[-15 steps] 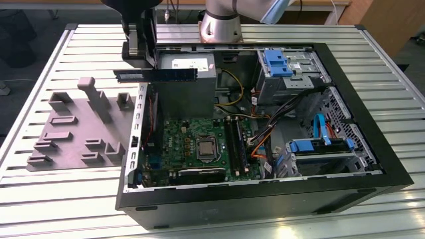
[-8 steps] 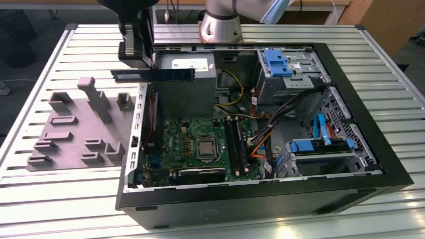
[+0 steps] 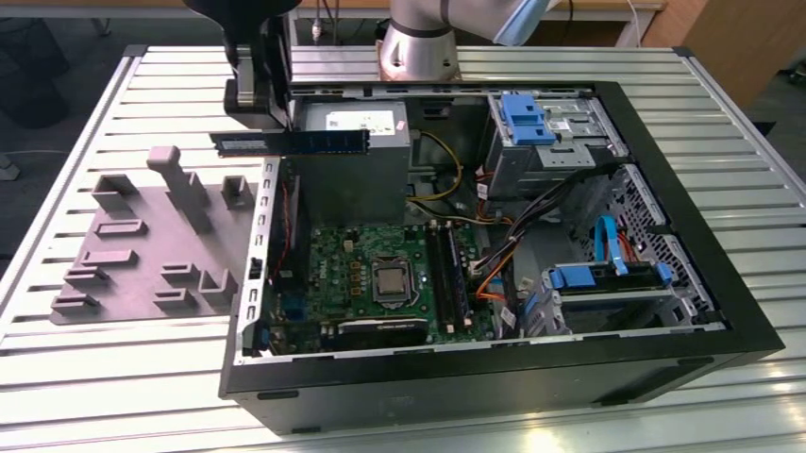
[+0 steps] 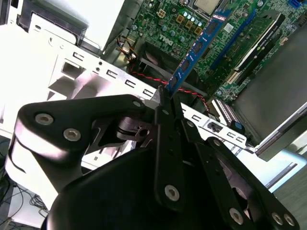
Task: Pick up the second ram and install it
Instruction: 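Pick up the second ram and move it above second insertion slot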
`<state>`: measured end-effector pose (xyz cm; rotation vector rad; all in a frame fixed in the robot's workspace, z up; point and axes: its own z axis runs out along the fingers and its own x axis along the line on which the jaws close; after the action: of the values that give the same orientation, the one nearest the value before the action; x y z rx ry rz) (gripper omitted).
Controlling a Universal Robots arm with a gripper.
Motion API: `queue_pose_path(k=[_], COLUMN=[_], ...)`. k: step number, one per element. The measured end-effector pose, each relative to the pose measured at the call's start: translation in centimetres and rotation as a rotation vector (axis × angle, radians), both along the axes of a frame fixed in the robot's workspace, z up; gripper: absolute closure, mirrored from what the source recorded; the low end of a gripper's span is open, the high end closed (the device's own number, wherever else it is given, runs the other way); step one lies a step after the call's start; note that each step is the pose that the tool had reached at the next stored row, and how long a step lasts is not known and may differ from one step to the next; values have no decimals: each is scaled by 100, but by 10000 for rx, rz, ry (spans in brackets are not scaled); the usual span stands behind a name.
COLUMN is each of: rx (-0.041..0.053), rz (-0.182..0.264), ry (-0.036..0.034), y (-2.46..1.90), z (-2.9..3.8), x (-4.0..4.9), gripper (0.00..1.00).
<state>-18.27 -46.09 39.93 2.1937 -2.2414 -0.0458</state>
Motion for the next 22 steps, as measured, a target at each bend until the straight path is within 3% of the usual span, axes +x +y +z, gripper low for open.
queue_pose_path(k=[13,22], rx=[0,1], rz=[1,0], ry=[0,-1], y=[0,0], z=[0,-1], x=[46,144], gripper=[86,86])
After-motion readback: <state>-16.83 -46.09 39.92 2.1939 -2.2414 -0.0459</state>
